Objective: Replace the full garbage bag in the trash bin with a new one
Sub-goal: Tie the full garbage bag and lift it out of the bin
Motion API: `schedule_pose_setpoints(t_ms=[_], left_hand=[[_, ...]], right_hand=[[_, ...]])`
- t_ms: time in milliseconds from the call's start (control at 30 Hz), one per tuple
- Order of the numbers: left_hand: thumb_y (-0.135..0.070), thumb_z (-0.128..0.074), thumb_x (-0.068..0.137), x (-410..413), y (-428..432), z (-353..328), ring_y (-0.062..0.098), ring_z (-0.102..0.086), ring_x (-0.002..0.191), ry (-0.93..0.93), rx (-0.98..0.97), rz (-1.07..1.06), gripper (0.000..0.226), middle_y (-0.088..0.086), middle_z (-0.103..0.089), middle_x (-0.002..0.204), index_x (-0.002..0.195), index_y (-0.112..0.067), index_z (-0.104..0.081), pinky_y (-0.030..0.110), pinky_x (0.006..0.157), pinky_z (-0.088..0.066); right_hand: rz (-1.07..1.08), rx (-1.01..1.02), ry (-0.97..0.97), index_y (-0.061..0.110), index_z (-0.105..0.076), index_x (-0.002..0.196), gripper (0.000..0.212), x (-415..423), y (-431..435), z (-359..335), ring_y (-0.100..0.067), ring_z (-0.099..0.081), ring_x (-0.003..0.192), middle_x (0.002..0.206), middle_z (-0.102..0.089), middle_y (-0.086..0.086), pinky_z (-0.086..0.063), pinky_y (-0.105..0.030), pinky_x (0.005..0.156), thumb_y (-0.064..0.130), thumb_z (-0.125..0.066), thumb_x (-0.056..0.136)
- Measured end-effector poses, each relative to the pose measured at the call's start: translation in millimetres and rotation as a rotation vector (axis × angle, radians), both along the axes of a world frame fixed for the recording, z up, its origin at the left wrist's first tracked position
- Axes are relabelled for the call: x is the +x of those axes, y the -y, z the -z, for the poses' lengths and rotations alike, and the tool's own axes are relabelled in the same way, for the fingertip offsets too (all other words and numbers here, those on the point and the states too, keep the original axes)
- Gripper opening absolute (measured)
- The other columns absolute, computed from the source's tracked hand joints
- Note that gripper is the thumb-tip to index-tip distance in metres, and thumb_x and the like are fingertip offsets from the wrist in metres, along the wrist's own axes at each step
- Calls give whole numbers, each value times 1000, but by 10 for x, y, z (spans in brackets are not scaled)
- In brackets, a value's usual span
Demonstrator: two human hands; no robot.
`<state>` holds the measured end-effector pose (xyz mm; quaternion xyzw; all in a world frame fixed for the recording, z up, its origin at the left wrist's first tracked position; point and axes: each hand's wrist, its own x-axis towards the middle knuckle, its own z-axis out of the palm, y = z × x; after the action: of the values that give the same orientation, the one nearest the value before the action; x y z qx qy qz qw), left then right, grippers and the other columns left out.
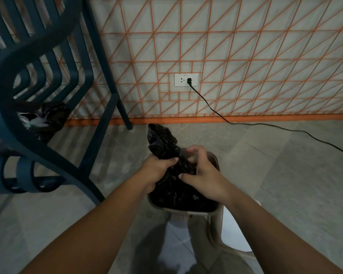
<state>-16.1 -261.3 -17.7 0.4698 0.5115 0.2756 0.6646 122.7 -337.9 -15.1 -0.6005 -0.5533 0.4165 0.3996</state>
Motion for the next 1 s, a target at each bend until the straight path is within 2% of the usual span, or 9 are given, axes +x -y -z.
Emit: schedule_pose_setpoints(t_ms=[200, 367, 467, 533, 600, 667, 733, 867, 1000], left_hand=[[-13, -65, 85, 2, -13, 27, 32, -66, 99, 29, -35, -126, 24, 15, -69, 106, 108, -8, -67, 44, 94, -51], [-17, -59, 89, 33, -29, -44, 26, -69, 90, 198, -81, -147, 14, 10, -73, 96, 97, -14, -70, 35, 80, -54], [-28, -55, 89, 70, -20, -92, 27, -68, 82, 291, -180, -97, 24, 10, -74, 86, 90, -10, -71, 33, 76, -52], [-29, -53, 92, 83, -35, -106, 17, -58, 56, 286, -145, -115, 30, 1, -62, 56, 67, -14, -61, 28, 61, -44], [-28, -54, 92, 70, -47, -106, 11, -50, 43, 251, -108, -151, 34, -5, -53, 44, 61, -14, -54, 25, 53, -40], [-24, -53, 93, 54, -34, -97, 11, -53, 48, 203, -37, -110, 27, -5, -60, 48, 70, -11, -61, 20, 50, -46], [-19, -52, 94, 57, -4, -84, 13, -60, 59, 221, -23, -29, 16, -3, -70, 67, 87, -11, -64, 20, 55, -53], [-17, -49, 96, 84, 56, -72, 9, -71, 69, 272, -75, 47, 15, -5, -76, 80, 95, -16, -64, 22, 56, -56], [-18, -47, 96, 87, 74, -70, 12, -65, 82, 270, -54, 99, 17, 1, -72, 97, 100, -15, -64, 21, 66, -57]], right_hand=[[94, -149, -52, 18, -64, 72, 29, 115, -12, -133, -11, -54, 72, 72, -60, 0, -42, -19, 65, -7, -55, 84], [293, -188, -148, 6, -69, 99, 27, 126, -74, -129, -22, -59, 87, 93, -65, -13, -46, -31, 83, -4, -47, 87], [298, -221, -177, -2, -64, 94, 20, 150, -82, -117, -22, -54, 80, 82, -58, -10, -40, -34, 78, 11, -53, 84], [301, -235, -194, 8, -60, 82, 17, 175, -77, -137, -21, -54, 81, 80, -55, -6, -38, -33, 76, 24, -57, 77], [320, -248, -223, 19, -62, 93, 14, 191, -69, -148, -19, -60, 89, 93, -63, -5, -45, -34, 81, 25, -61, 80], [327, -261, -246, 16, -56, 125, 42, 191, -62, -144, -21, -61, 105, 114, -64, -9, -48, -35, 97, 23, -63, 84], [275, -243, -249, 13, -49, 135, 55, 150, -49, -140, -21, -59, 113, 123, -61, -10, -44, -38, 105, 22, -66, 83], [7, -258, -261, 19, -64, 111, 28, 35, -2, -122, -12, -68, 98, 108, -71, -8, -51, -23, 91, 10, -64, 85], [11, -209, -95, 18, -68, 99, 15, 91, 7, -37, -9, -66, 87, 91, -71, 3, -50, -18, 80, 10, -61, 88]])
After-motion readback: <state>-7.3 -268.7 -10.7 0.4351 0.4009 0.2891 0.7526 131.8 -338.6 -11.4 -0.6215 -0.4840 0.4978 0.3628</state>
